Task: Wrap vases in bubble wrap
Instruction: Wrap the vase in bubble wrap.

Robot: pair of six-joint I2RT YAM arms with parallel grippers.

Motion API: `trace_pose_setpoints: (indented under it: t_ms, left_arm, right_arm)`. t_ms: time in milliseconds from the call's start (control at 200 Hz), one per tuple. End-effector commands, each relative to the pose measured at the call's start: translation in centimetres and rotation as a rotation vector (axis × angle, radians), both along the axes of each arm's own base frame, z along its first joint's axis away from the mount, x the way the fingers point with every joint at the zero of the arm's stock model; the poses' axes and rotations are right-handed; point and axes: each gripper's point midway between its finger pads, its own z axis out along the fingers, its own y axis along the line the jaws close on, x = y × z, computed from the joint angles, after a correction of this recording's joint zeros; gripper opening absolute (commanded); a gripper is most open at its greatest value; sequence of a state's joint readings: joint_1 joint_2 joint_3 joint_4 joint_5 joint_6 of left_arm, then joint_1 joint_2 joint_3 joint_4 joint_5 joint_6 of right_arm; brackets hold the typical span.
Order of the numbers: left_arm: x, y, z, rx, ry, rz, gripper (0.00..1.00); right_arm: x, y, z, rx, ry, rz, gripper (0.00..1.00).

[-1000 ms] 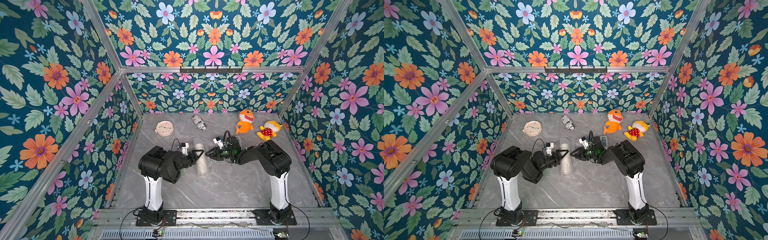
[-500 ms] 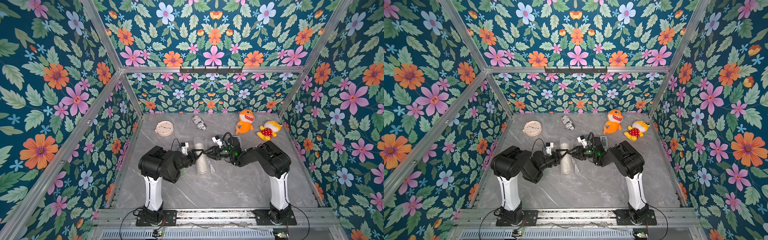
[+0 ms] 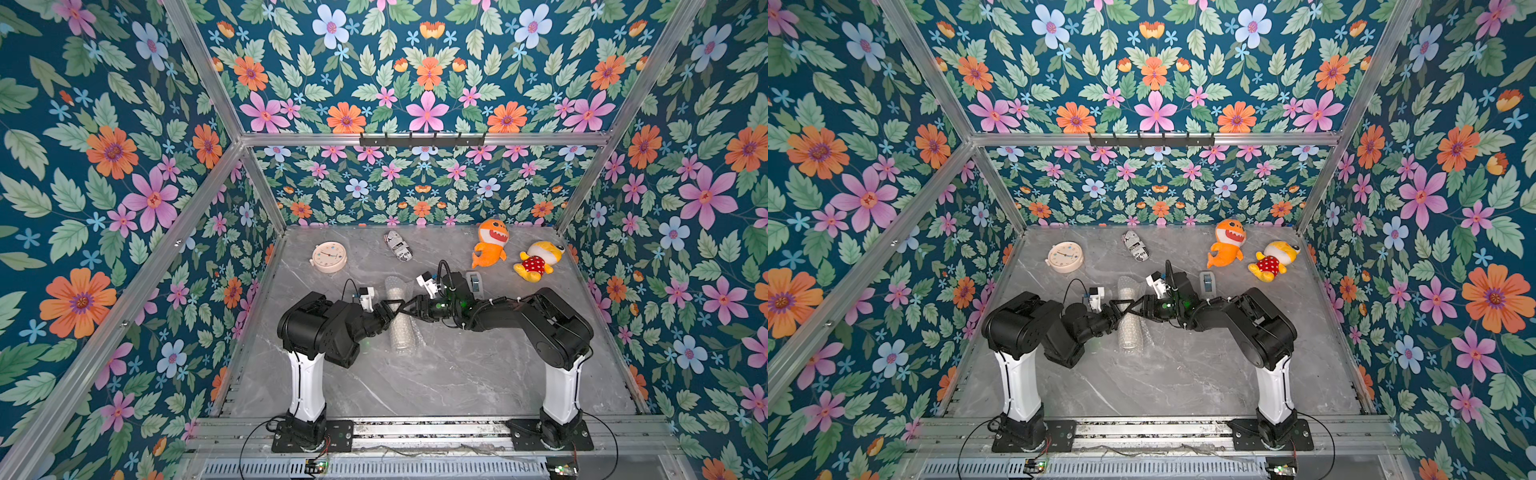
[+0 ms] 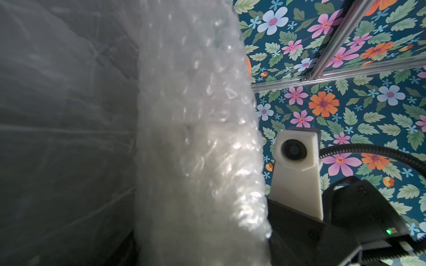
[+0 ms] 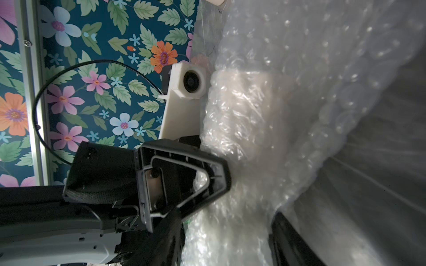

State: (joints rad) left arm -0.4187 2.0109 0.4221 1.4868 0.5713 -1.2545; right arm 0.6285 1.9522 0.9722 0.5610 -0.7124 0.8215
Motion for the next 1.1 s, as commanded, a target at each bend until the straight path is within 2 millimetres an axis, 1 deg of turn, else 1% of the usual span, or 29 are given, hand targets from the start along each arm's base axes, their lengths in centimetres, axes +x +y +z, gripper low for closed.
trace_pose_setpoints:
  t_ms: [0,85,145,270,350,425,440,455,600,730,835,890,1025,1095]
  left_arm:
    - [0.0,-0.7,2.8,-0.060,-0.100,-0.026,0.33]
    - [0.0,-0.6,2.6,-0.056,-0.098,-0.026,0.33]
    - [-0.2,-0.6,2.4,-0.051,-0.093,-0.027,0.33]
    - [-0.3,-0.5,2.0,-0.049,-0.086,-0.029,0.32]
    - [-0.4,-0.5,1.9,-0.049,-0.084,-0.029,0.32]
    - [-0.4,-0.5,1.9,-0.048,-0.085,-0.029,0.31]
    - [-0.4,-0.5,1.9,-0.048,-0.085,-0.029,0.31]
    - [-0.4,-0.5,1.9,-0.049,-0.085,-0.030,0.32]
    - [-0.3,-0.6,2.0,-0.051,-0.086,-0.032,0.31]
    - [-0.2,-0.6,2.1,-0.051,-0.086,-0.029,0.31]
    - [-0.2,-0.4,1.9,-0.048,-0.082,-0.016,0.31]
    - [-0.1,-0.1,2.0,-0.049,-0.083,0.007,0.31]
    - [0.0,0.7,1.9,-0.044,-0.079,0.055,0.32]
    - [0.1,1.0,2.0,-0.043,-0.081,0.074,0.31]
  right_arm:
    - [-1.6,-0.3,-1.4,-0.089,0.027,0.026,0.61]
    - [-1.5,-1.0,-1.8,-0.137,0.024,-0.005,0.64]
    - [-1.7,-1.4,-2.3,-0.168,0.022,-0.004,0.68]
    - [-2.3,-1.6,-3.2,-0.178,0.034,0.020,0.77]
    - [-2.6,-1.6,-3.7,-0.177,0.040,0.028,0.86]
    - [-2.6,-1.8,-4.0,-0.187,0.038,0.026,0.95]
    - [-2.6,-1.8,-4.0,-0.189,0.037,0.025,0.98]
    - [-2.6,-1.9,-4.1,-0.193,0.038,0.024,0.99]
    - [-2.7,-2.4,-4.7,-0.227,0.032,0.030,0.99]
    - [-3.6,-2.0,-4.7,-0.186,0.057,0.052,0.91]
    - [-4.2,-1.8,-4.9,-0.191,0.073,0.042,0.89]
    - [-4.6,-2.0,-5.1,-0.215,0.064,0.030,0.88]
    - [-5.4,-2.2,-4.8,-0.239,0.012,0.021,0.88]
    - [-5.7,-2.2,-4.5,-0.229,0.004,0.031,0.90]
